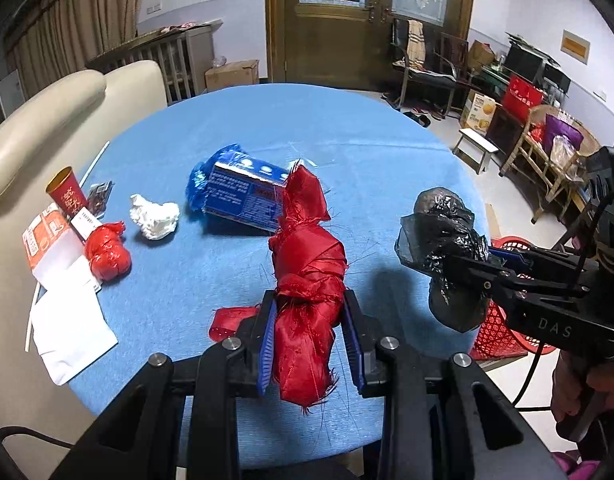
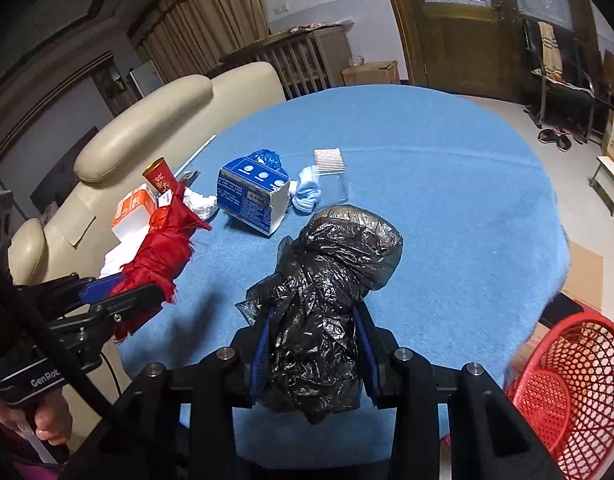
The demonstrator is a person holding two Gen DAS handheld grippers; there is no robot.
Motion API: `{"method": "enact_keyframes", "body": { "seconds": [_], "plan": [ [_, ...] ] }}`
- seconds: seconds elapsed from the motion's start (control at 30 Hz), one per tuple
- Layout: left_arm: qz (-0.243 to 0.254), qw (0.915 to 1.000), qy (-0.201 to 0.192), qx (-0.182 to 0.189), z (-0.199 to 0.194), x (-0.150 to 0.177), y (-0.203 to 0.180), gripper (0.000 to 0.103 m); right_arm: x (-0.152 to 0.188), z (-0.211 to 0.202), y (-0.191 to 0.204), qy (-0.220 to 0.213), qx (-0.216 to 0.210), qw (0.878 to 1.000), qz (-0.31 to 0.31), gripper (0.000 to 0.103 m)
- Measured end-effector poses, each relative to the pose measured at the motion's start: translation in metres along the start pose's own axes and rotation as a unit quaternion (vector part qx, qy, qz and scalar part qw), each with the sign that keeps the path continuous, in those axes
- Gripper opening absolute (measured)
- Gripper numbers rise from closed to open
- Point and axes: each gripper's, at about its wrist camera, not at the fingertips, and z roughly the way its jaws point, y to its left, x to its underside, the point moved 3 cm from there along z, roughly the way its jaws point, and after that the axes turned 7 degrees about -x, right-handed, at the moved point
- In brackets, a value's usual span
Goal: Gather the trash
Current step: 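Carry both bags over the red mesh wastebasket with both grippers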
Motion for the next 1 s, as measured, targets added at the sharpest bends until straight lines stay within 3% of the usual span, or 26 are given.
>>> {"method": "enact_keyframes", "body": {
  "seconds": [0.6,1.0],
  "plan": [
    [0.092,0.9956,-0.009,0.01,-0.009,-0.013,-0.071,0.032,0.022,-0.054,-0.038,-0.045,0.033,0.998,0.029,0.04],
    [0.172,0.984,-0.011,0.045,-0.001,-0.022,-0.141,0.032,0.046,-0.09,-0.094,-0.062,0.063,0.992,0.092,0.041]
  ]
}}
